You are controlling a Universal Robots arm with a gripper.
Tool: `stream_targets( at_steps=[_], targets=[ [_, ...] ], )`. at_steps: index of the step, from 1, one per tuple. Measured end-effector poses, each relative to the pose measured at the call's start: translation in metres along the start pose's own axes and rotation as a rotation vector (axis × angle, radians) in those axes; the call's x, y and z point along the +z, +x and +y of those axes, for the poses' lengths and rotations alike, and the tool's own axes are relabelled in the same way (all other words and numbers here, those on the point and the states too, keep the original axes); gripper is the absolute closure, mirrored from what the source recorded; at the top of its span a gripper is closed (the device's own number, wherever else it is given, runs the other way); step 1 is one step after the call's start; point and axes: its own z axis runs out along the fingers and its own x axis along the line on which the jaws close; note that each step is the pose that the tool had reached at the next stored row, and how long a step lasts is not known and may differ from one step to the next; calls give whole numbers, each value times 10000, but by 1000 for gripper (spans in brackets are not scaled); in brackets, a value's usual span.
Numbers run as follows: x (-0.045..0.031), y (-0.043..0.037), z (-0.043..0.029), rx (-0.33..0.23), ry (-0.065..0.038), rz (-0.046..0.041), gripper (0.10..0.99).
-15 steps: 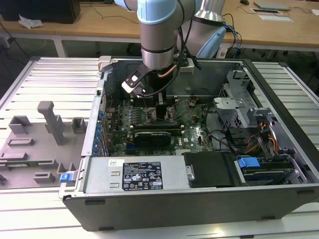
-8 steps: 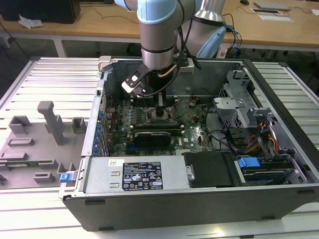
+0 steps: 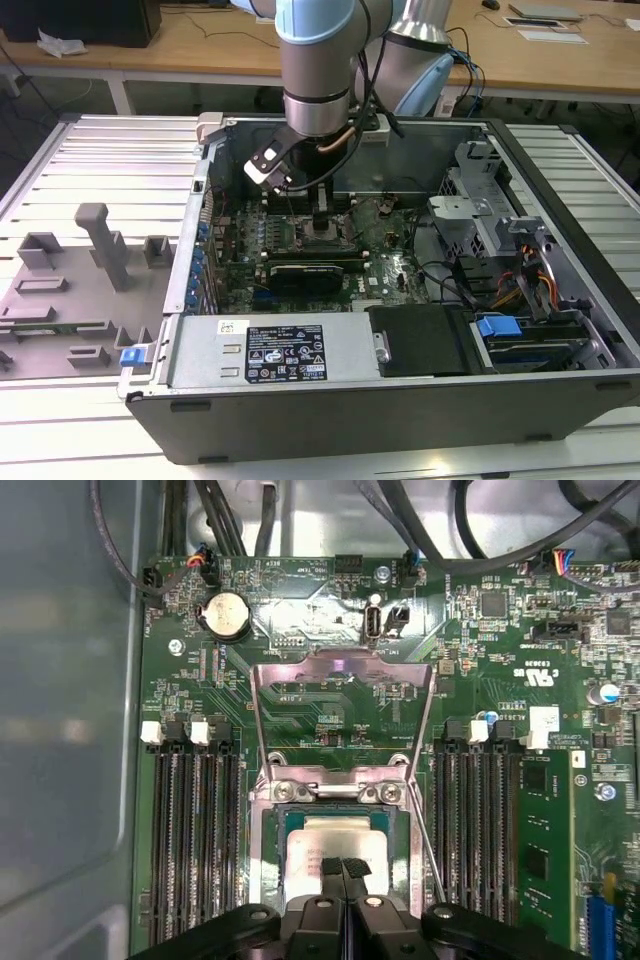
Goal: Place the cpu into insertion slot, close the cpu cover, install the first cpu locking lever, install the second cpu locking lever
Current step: 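Place the cpu into insertion slot, then close the cpu cover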
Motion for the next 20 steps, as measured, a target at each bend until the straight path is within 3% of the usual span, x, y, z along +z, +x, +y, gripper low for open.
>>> stream_targets(
  at_steps=[4,8,12,20],
  targets=[
    [-140,2,13,0,-1,2,980],
    [-328,4,31,-1,0,1,980],
    [-452,5,41,0,-1,1,980],
    [-474,5,43,0,-1,1,980]
  ],
)
